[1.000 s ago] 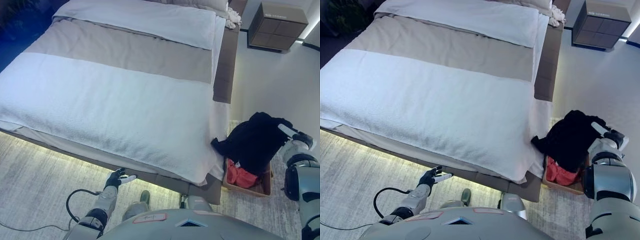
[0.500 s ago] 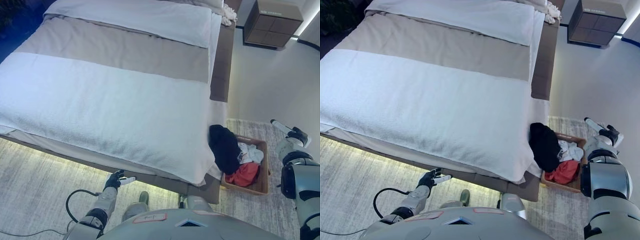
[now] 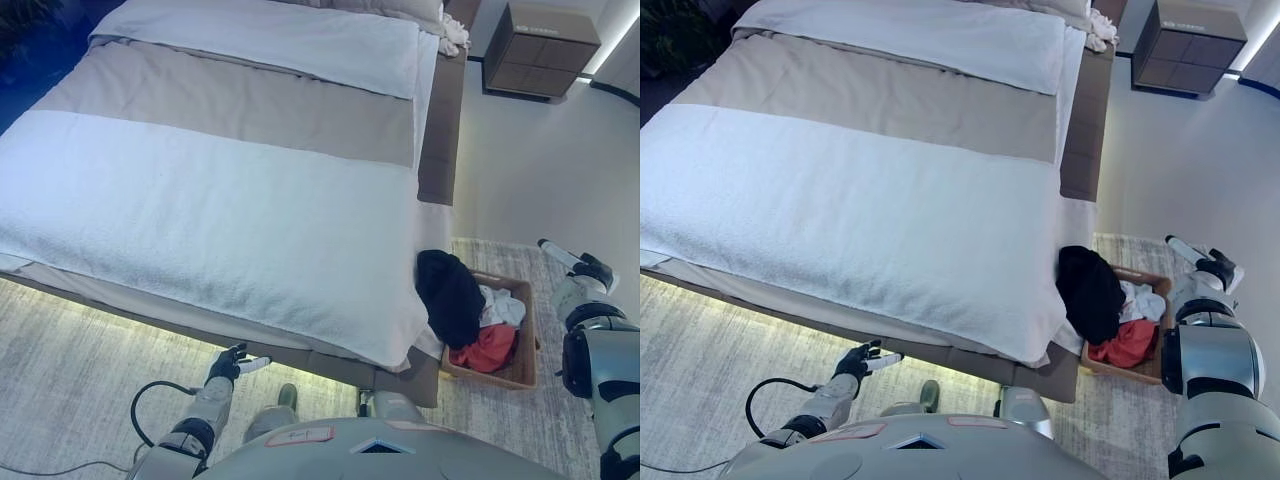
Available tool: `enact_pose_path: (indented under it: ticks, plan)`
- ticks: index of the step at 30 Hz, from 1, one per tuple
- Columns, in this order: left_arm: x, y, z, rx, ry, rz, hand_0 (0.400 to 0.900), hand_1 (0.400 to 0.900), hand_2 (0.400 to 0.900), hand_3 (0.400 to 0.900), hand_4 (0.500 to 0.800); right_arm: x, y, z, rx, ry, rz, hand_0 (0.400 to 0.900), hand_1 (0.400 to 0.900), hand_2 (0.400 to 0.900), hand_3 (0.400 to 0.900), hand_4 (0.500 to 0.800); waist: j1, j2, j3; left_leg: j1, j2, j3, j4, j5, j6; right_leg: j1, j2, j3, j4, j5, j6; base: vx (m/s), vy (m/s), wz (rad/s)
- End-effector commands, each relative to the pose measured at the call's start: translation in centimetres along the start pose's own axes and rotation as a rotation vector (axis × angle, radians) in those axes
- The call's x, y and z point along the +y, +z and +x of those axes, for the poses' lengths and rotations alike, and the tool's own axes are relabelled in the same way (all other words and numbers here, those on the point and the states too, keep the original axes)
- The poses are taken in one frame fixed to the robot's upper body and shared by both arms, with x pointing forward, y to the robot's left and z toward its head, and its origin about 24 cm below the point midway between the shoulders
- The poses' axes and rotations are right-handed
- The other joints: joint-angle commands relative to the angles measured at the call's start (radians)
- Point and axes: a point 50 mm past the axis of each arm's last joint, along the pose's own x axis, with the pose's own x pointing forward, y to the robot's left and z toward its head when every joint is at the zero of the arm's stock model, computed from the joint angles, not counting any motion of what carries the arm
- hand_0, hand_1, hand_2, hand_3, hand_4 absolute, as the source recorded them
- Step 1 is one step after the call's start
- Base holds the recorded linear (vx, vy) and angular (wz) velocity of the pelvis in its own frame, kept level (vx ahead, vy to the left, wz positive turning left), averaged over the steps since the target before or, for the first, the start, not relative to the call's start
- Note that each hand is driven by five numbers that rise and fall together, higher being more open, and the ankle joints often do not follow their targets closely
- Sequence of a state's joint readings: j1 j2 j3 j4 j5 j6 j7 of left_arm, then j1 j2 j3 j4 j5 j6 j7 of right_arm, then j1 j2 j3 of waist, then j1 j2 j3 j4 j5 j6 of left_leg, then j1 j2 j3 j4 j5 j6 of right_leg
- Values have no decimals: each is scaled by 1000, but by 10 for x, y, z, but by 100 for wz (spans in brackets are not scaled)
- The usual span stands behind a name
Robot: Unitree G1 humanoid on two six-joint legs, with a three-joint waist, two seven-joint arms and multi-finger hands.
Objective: Put the clothes on the bed into the basket.
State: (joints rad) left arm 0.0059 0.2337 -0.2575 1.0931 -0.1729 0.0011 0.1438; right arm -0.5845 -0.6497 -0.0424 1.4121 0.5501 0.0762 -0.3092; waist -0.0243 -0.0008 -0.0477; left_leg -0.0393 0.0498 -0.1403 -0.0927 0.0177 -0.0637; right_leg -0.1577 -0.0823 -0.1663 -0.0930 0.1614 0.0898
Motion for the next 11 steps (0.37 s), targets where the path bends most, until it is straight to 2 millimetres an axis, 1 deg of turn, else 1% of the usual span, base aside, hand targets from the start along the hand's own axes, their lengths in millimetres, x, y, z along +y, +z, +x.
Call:
enact_pose_path:
  ticks: [1,2,4,5,7,8,11]
  plan:
    - [16,24,5,-86,43,6,900,900,900,900,800,10,20,-3,-143,46,-51,900,900,900,900,800,-2,-33,-20,41,-10,41,5,-55,-6,141,-34,29,6,-116,28,0,0,0]
    - [16,24,5,-91,43,8,900,900,900,900,800,16,13,-5,-145,72,-63,900,900,900,900,800,-1,-33,-19,43,-10,41,5,-55,-4,143,-35,29,6,-115,28,0,0,0]
    - [16,24,5,-95,43,0,900,900,900,900,800,31,-7,-9,-136,130,-108,900,900,900,900,800,-1,-34,-19,47,-11,43,5,-55,-2,145,-36,31,6,-115,28,-15,8,-3]
    - [16,24,5,-95,49,-16,900,900,900,900,800,44,-33,-16,-127,185,-138,900,900,900,900,800,-6,-33,-19,47,-12,46,5,-54,0,143,-37,33,6,-114,28,-33,18,-11]
    - [17,23,4,-96,53,-34,900,900,900,900,800,46,-53,-21,-137,231,-172,900,900,900,900,800,-13,-32,-17,53,-13,52,5,-57,2,147,-36,39,6,-115,29,-29,23,-11]
    - [17,23,4,-101,51,-38,900,900,900,900,800,42,-63,-21,-114,227,-181,900,900,900,900,800,-13,-31,-17,55,-14,51,5,-59,3,148,-37,40,6,-115,30,0,0,0]
    - [18,25,4,-113,51,-47,900,900,900,900,800,46,-88,-27,-82,281,-251,900,900,900,900,800,-12,-35,-21,59,-16,52,5,-60,5,152,-37,39,6,-117,30,-7,4,1]
